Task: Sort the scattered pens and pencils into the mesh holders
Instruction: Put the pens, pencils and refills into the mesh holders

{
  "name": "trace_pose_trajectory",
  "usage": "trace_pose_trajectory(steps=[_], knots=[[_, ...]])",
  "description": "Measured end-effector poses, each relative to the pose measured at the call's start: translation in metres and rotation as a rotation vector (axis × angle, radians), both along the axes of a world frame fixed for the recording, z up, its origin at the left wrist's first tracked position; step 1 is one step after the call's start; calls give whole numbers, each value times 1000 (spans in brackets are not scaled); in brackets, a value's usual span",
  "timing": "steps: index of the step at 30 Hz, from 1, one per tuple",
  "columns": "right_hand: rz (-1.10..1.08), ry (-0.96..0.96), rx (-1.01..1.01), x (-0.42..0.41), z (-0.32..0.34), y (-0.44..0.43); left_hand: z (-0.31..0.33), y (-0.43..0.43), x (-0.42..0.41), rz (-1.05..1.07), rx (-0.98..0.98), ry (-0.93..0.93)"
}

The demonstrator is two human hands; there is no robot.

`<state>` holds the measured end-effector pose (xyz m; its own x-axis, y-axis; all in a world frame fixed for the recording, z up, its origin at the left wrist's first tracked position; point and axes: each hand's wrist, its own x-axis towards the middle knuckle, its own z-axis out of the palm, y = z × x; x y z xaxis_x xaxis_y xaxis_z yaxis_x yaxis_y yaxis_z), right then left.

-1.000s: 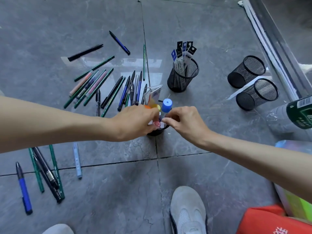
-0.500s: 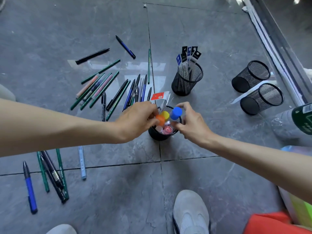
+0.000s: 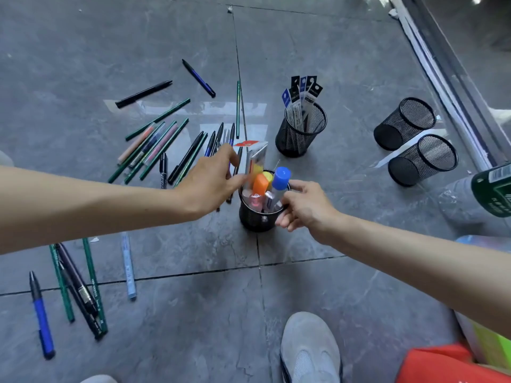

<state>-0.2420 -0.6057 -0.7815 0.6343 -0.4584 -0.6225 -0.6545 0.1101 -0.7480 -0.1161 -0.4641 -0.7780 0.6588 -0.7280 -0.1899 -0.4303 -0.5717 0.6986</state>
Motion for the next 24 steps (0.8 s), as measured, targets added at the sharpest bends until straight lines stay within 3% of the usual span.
trace_pose_trajectory(steps=[4,11,17,24], knots=[[-130,-13,-59,1,1,-6,-5,-8,-5,-48,132,256],[-319,-42,-156,0,1,-22,3,-42,-7,-184,91,449],[-598,-67,-256,-10,-12,-43,9,-84,-9,-267,139,492],[-666,-95,-316,-5,-21,-84,0,-119,-23,-271,117,480]])
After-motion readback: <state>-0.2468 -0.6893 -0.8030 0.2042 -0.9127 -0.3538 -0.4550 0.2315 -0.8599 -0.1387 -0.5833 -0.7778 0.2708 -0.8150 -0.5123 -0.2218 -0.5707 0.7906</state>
